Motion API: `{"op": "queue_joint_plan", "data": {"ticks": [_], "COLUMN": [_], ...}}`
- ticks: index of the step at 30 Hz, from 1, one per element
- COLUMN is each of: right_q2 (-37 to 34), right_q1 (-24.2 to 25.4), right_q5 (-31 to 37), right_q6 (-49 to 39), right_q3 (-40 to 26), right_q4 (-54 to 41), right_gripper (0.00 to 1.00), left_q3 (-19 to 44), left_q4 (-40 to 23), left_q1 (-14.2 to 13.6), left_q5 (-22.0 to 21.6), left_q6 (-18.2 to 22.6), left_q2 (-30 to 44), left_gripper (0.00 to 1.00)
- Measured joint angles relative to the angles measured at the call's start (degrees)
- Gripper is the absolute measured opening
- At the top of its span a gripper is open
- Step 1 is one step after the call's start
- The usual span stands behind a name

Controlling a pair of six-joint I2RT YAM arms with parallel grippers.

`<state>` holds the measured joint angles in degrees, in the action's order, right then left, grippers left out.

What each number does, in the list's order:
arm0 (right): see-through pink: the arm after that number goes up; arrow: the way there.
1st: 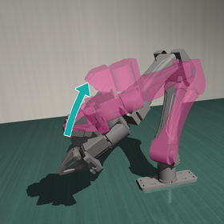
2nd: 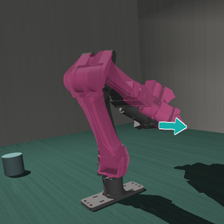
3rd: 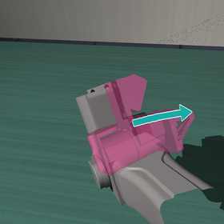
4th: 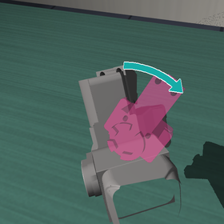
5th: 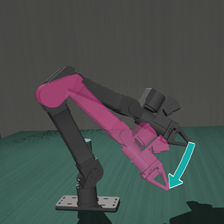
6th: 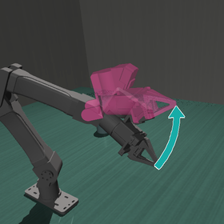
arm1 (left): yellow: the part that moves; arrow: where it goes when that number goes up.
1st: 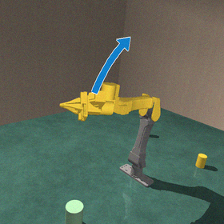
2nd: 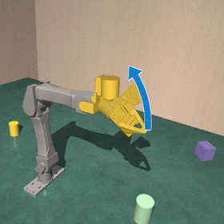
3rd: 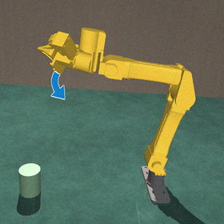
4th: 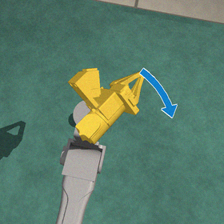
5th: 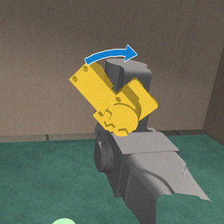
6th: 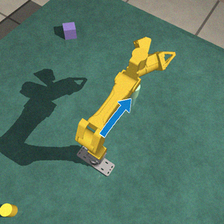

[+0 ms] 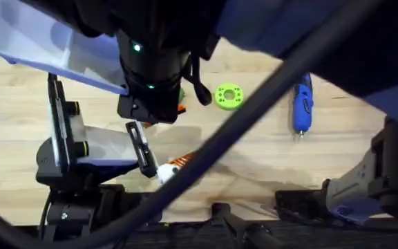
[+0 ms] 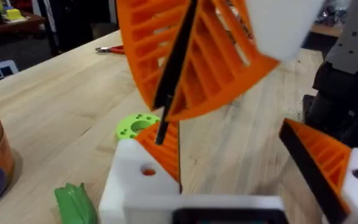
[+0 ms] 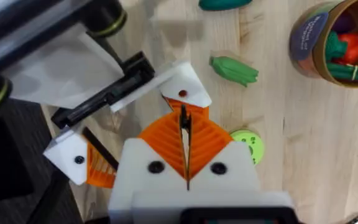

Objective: Pick up the gripper from the table and insert it into the empty holder that is missing its gripper. Then pick up a screw, insert it into the mounting hole, and use the screwdriver to tighten it. Finally, clean up the table by picking up the vegetable and placing it into the bucket.

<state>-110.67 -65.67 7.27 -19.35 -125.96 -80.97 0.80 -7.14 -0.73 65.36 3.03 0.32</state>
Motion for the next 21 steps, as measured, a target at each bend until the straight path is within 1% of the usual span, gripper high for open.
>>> {"op": "queue_joint_plan", "data": {"ticks": [21], "right_q2": [-1.48], "right_q1": [-0.02], "right_q5": [0.00], "right_q6": [-0.20], "right_q3": [-0.01], "right_q4": [0.17], "right_gripper": [0.006], "left_q3": [0.00], "left_q4": [0.00], "left_q1": [0.00], "left_q5": [0.00], "left_q6": [0.00], "left_q2": [-0.02], "left_gripper": [0.985]}}
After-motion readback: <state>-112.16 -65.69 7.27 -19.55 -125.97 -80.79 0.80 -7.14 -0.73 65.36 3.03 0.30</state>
